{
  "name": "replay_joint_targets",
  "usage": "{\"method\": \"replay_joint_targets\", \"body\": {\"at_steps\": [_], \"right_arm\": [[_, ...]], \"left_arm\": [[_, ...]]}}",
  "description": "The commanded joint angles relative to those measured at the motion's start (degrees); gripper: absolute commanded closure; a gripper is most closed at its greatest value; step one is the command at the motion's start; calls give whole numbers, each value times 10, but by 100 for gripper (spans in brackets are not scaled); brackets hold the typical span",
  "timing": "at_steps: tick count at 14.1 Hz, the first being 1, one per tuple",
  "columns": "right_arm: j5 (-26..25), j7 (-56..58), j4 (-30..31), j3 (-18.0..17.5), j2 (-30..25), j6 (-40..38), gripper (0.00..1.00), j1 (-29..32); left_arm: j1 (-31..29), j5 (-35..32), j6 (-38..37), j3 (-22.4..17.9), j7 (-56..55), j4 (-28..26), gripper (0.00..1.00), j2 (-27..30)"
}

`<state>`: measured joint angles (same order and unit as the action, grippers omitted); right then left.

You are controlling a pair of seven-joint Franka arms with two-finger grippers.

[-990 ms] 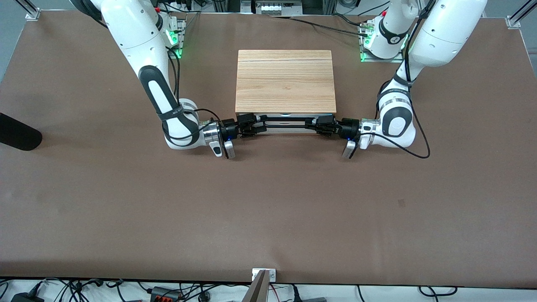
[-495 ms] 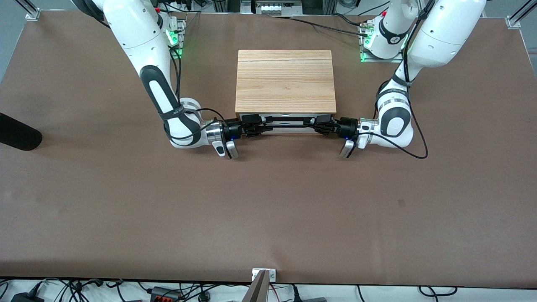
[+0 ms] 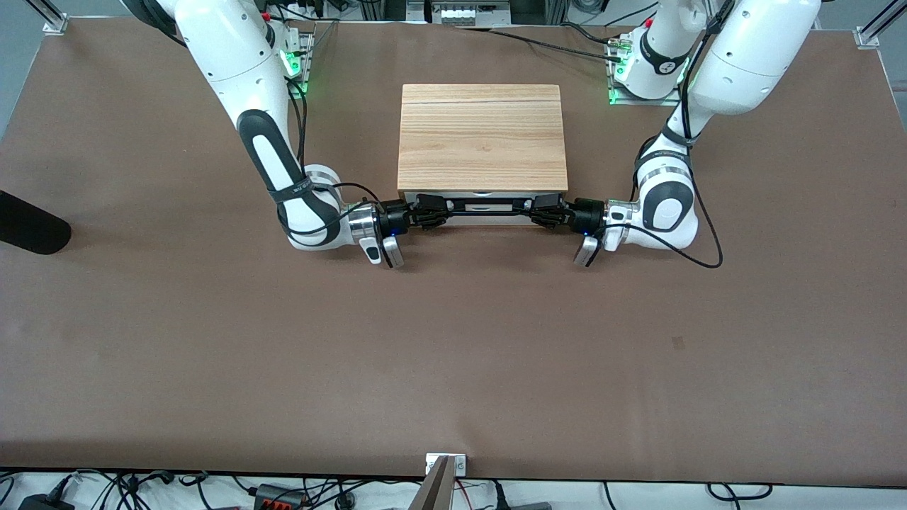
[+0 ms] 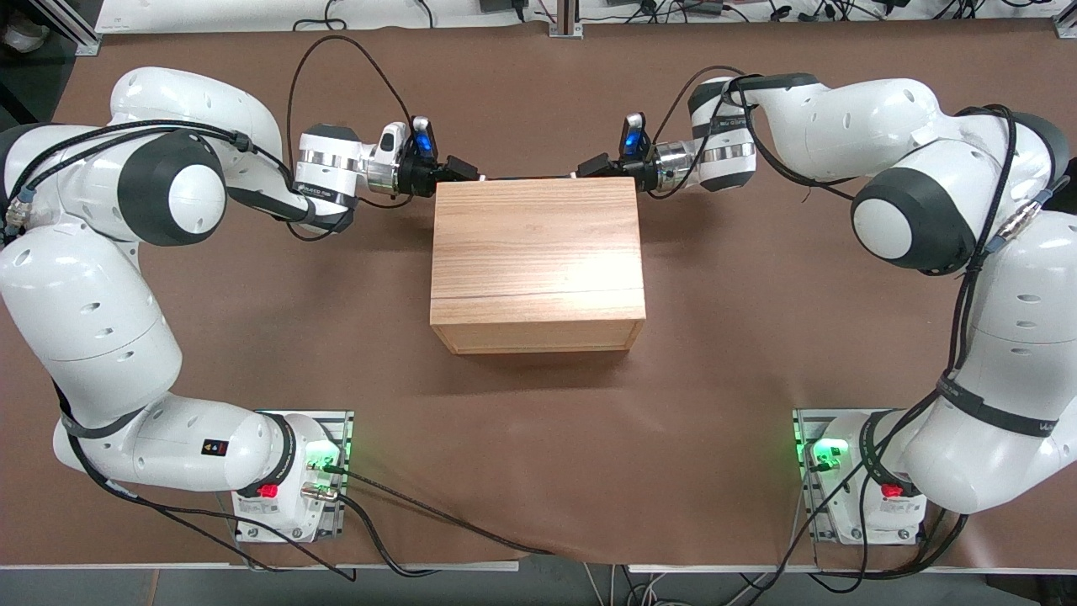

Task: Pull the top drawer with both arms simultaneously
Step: 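Pull the black handle outward with both grippers to slide the drawer open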

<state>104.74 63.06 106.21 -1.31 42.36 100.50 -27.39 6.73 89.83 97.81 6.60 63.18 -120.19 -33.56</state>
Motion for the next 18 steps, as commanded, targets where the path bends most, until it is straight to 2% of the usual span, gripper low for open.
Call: {"method": "replay_joint_targets", "body": {"at_steps": [1,6,9,13,18], "right_arm": [[11,34,8,-1,-4,4,100,-8],[12,26,-14,-1,13,7,100,-6],[12,25,-49,-1,41,8,100,-3],[13,7,-107,-1,76,23,100,-2],[10,-41,-139,6,81,28,100,1]], "left_arm": [[-7,10,-13,7,13,0,86,-4],[-8,9,-14,7,11,0,87,-4],[-13,9,-14,6,2,7,87,-5],[-14,9,-13,6,-12,33,87,-19],[-29,3,-13,3,-12,79,87,-54]]}}
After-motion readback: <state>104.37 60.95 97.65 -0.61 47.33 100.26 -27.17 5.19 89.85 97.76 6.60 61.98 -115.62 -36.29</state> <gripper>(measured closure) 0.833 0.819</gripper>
